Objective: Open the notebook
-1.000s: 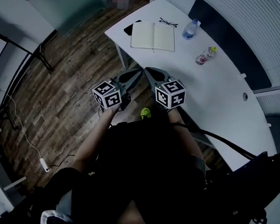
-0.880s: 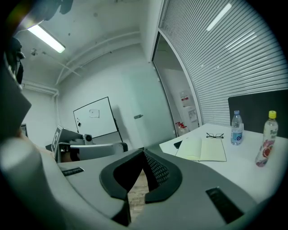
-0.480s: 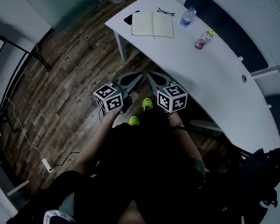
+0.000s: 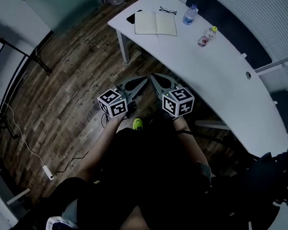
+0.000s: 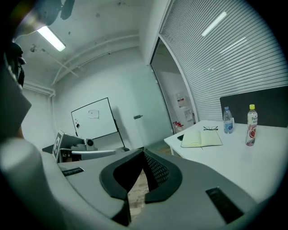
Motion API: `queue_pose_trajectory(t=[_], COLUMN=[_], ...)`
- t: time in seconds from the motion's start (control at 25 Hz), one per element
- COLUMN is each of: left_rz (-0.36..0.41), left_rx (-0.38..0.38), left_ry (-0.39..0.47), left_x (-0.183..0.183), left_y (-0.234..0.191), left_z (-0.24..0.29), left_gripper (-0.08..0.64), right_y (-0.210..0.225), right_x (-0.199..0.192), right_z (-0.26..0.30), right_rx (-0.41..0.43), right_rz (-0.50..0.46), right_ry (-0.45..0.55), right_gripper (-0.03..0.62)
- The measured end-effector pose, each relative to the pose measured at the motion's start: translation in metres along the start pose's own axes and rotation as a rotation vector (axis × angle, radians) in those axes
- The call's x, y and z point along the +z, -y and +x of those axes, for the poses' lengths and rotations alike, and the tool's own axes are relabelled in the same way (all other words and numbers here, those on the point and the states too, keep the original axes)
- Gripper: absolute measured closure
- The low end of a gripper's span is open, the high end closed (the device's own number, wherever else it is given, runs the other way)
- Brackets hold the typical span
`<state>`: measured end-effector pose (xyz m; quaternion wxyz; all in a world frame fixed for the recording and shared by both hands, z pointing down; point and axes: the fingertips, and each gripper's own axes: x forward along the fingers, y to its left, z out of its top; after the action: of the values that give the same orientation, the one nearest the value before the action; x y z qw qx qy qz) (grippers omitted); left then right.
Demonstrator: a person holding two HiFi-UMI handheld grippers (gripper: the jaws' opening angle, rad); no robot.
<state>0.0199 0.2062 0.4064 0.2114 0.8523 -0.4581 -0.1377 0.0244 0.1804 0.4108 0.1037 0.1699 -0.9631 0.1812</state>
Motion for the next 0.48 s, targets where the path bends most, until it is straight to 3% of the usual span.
queue_pose_trajectory(t=[0.2,0.48], left_rz=[0.003,0.019], left_rx=[0.014,0.004], left_ry=[0.019,0.026], left_x=[0.005,0.016], left_y=[0.0,0.005], left_z=[-0.005,0.0], left_gripper=[0.546,0.546], right_y=[-0.01,-0.005], right_x=[0.006,0.022], right_z=[0.005,-0.004], right_rx=[0.027,-0.013], right_rz=[-0.037,-0.09], right_ry=[0.004,0.047], right_gripper=[0.571,0.572])
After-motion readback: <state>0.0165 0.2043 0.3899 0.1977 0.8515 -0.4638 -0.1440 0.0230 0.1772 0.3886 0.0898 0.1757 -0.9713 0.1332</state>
